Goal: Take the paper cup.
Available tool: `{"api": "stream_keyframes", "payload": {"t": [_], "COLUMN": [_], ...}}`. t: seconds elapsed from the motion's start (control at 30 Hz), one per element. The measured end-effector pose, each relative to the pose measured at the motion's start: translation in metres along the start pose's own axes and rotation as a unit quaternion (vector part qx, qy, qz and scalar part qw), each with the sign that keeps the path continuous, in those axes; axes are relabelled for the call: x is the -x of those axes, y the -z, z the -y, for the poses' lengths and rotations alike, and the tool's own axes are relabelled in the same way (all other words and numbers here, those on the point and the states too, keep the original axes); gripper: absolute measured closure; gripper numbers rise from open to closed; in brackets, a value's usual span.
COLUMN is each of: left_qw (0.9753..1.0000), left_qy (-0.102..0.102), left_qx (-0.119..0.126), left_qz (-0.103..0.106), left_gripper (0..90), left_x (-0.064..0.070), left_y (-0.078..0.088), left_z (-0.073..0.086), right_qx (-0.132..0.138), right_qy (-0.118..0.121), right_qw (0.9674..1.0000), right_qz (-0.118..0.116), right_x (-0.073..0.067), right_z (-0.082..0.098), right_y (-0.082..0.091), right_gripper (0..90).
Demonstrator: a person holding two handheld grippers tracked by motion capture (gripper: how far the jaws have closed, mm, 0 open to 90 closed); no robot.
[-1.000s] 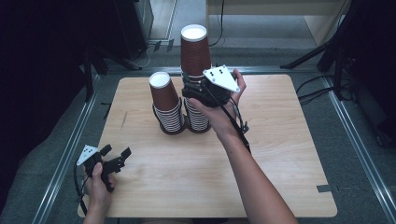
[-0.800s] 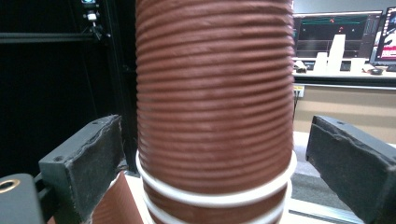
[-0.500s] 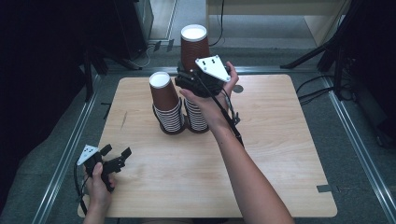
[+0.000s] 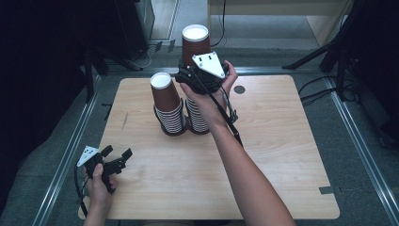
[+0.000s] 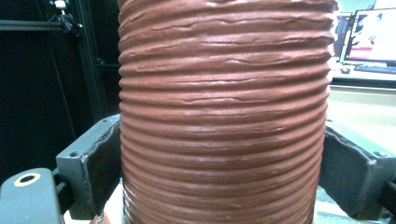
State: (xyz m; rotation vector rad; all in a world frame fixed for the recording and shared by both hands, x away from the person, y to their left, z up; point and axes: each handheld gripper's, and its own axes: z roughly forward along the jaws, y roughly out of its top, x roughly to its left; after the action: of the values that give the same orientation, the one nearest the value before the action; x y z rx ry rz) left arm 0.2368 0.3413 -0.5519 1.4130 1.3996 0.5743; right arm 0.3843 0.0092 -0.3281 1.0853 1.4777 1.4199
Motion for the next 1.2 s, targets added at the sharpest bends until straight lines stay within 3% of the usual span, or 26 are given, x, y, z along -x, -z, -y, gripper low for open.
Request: {"api": "stream_keyframes", "payload": {"t": [0.13,0.4,0.73,1.2], "left_qw": [1.0,1.0,1.0,1.0], "left_qy": [0.001,0.002,0.004,0.006], "left_qx": [0.001,0.002,0.003,0.006], "left_qz": [0.001,0.002,-0.001,-0.003], "left_gripper": [2.4,2.5,4.1,4.1], "left_x": [0.0,-0.001,-0.001,-0.001], "left_y": [0.0,0.0,0.0,0.001], "left_z": [0.0,0.0,0.0,0.0], "right_qx": [0.006,0.053,0.095,0.118], "right_qy": [-0.002,0.003,0.029,0.03], "right_qw": [1.0,0.9985,0.9951,0.9925], "right_qz": [0.001,-0.007,-0.006,-0.005], "right_x": [-0.001,-0.001,-0.004,-0.007], "right_z": [-0.001,-0.01,-0.017,-0.025], "right_y": [0.001,0.004,0.007,0.012], "right_gripper": [11.0,13.1,13.4,13.6]}}
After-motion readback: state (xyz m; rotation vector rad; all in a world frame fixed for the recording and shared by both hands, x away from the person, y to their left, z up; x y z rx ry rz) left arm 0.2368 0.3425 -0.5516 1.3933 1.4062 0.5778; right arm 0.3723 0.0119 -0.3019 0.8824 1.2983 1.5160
